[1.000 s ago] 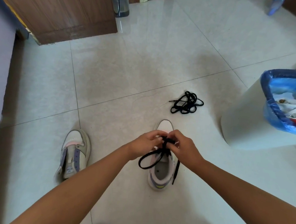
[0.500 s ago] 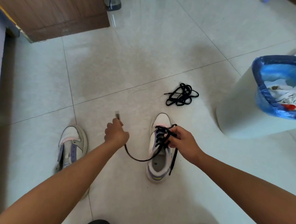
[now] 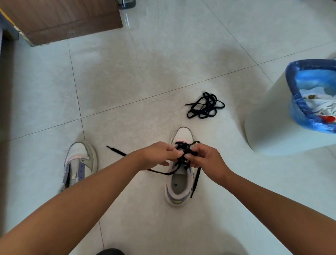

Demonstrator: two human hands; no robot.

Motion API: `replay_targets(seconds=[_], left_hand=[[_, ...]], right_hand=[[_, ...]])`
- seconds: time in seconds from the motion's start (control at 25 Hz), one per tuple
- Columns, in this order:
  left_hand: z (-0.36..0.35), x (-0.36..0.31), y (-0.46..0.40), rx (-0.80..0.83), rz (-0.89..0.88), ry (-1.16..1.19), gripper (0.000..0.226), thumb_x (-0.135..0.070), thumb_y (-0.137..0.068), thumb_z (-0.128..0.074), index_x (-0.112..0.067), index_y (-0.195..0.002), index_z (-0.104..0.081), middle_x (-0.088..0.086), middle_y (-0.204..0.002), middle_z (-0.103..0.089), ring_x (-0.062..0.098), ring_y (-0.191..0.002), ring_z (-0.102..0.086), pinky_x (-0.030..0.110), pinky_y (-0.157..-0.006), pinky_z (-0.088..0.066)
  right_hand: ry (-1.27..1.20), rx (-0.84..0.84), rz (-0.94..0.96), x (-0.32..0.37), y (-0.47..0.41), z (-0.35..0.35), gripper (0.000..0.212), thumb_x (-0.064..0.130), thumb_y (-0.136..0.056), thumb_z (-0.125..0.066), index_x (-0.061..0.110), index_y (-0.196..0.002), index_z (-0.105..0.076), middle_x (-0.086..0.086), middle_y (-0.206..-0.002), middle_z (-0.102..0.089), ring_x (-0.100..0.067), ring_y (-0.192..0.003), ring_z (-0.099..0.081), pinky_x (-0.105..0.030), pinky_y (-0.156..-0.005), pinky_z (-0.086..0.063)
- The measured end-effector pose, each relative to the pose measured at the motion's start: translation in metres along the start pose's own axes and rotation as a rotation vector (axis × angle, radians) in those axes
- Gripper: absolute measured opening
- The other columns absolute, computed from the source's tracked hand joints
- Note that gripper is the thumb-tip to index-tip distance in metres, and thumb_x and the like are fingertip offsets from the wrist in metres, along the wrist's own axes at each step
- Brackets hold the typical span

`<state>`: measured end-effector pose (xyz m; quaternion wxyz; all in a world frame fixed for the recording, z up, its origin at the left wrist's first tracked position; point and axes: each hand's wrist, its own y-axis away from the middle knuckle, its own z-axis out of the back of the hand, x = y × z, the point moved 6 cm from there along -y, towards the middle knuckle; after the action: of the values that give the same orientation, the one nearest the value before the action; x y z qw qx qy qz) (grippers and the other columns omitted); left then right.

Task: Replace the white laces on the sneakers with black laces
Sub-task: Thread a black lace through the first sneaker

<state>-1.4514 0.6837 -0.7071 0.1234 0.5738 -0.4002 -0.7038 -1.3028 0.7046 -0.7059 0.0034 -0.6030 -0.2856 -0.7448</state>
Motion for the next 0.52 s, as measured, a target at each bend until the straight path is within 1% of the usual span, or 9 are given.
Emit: replay_targets(seconds=[0.04,0.08,0.12,0.16,0.24,0.28,0.44,0.48,0.52], left_hand=[[-0.001,0.001,0.001,0.013,0.009,0.105,0.023,-0.031,-0.095,-0.053,-0.013,-0.104,-0.064,0.002,-0.112,-0.065,0.014,-0.111,-0.056,0.029,-0.089,-0.044],[-0.003,0.0,0.003,0.001,0.01,0.208,0.021,-0.029,-0.096,-0.05,-0.014,-0.102,-0.065,0.001,-0.108,-0.065,0.015,-0.11,-0.056,0.03,-0.088,-0.043],[-0.003,-0.001,0.004,-0.018,0.008,0.292,0.023,-0.027,-0.097,-0.047,-0.018,-0.092,-0.067,0.0,-0.099,-0.064,0.015,-0.107,-0.056,0.032,-0.087,-0.043],[-0.002,-0.004,0.005,-0.028,0.001,0.366,0.033,-0.026,-0.098,-0.044,-0.022,-0.077,-0.068,-0.002,-0.088,-0.062,0.015,-0.101,-0.056,0.034,-0.086,-0.042],[0.008,-0.014,0.009,-0.031,-0.014,0.55,0.053,-0.027,-0.097,-0.041,-0.022,-0.047,-0.058,-0.004,-0.072,-0.057,0.014,-0.091,-0.057,0.036,-0.084,-0.041],[0.021,-0.019,0.011,-0.064,-0.042,0.667,0.056,-0.027,-0.095,-0.042,-0.021,-0.041,-0.052,-0.004,-0.068,-0.059,0.013,-0.088,-0.059,0.037,-0.084,-0.04],[0.105,-0.02,0.03,-0.353,-0.226,1.142,0.041,-0.026,-0.082,-0.051,-0.02,-0.042,-0.049,-0.004,-0.068,-0.065,0.013,-0.078,-0.066,0.036,-0.088,-0.041],[0.122,-0.015,0.035,-0.433,-0.279,1.241,0.038,-0.027,-0.083,-0.05,-0.021,-0.046,-0.05,-0.005,-0.07,-0.064,0.013,-0.078,-0.065,0.035,-0.087,-0.041],[0.136,-0.007,0.038,-0.507,-0.295,1.268,0.038,-0.028,-0.089,-0.046,-0.021,-0.053,-0.052,-0.005,-0.071,-0.062,0.013,-0.078,-0.063,0.035,-0.086,-0.04]], right_hand=[[0.023,0.032,-0.009,0.001,-0.001,-0.001,0.018,0.004,-0.086,-0.065,0.014,-0.074,-0.056,-0.003,-0.068,-0.06,-0.012,-0.06,-0.055,-0.022,-0.062,-0.047],[0.051,0.068,-0.019,0.002,-0.001,-0.002,0.017,0.007,-0.087,-0.063,0.015,-0.074,-0.056,-0.002,-0.067,-0.06,-0.01,-0.059,-0.056,-0.019,-0.061,-0.046],[0.077,0.097,-0.031,0.003,-0.002,-0.002,0.016,0.009,-0.089,-0.062,0.015,-0.075,-0.057,-0.001,-0.068,-0.061,-0.007,-0.059,-0.057,-0.017,-0.061,-0.046],[0.09,0.115,-0.044,0.004,-0.002,-0.003,0.015,0.011,-0.09,-0.061,0.016,-0.077,-0.058,0.0,-0.068,-0.062,-0.006,-0.06,-0.058,-0.015,-0.061,-0.047],[0.074,0.123,-0.077,0.003,0.0,-0.001,0.013,0.014,-0.092,-0.059,0.017,-0.079,-0.059,0.0,-0.071,-0.064,-0.007,-0.064,-0.059,-0.015,-0.063,-0.047],[0.064,0.126,-0.094,0.003,0.002,0.002,0.013,0.016,-0.093,-0.058,0.018,-0.08,-0.06,0.0,-0.073,-0.065,-0.009,-0.067,-0.061,-0.019,-0.066,-0.048],[0.066,0.174,-0.149,-0.004,0.005,0.009,0.013,0.021,-0.094,-0.055,0.014,-0.087,-0.062,-0.002,-0.082,-0.068,-0.015,-0.079,-0.064,-0.034,-0.082,-0.051],[0.067,0.18,-0.168,-0.006,0.005,0.011,0.013,0.022,-0.094,-0.056,0.013,-0.089,-0.062,-0.003,-0.083,-0.068,-0.017,-0.081,-0.064,-0.036,-0.085,-0.051],[0.07,0.181,-0.186,-0.008,0.005,0.013,0.013,0.023,-0.094,-0.056,0.013,-0.09,-0.063,-0.004,-0.085,-0.068,-0.018,-0.082,-0.064,-0.036,-0.087,-0.051]])
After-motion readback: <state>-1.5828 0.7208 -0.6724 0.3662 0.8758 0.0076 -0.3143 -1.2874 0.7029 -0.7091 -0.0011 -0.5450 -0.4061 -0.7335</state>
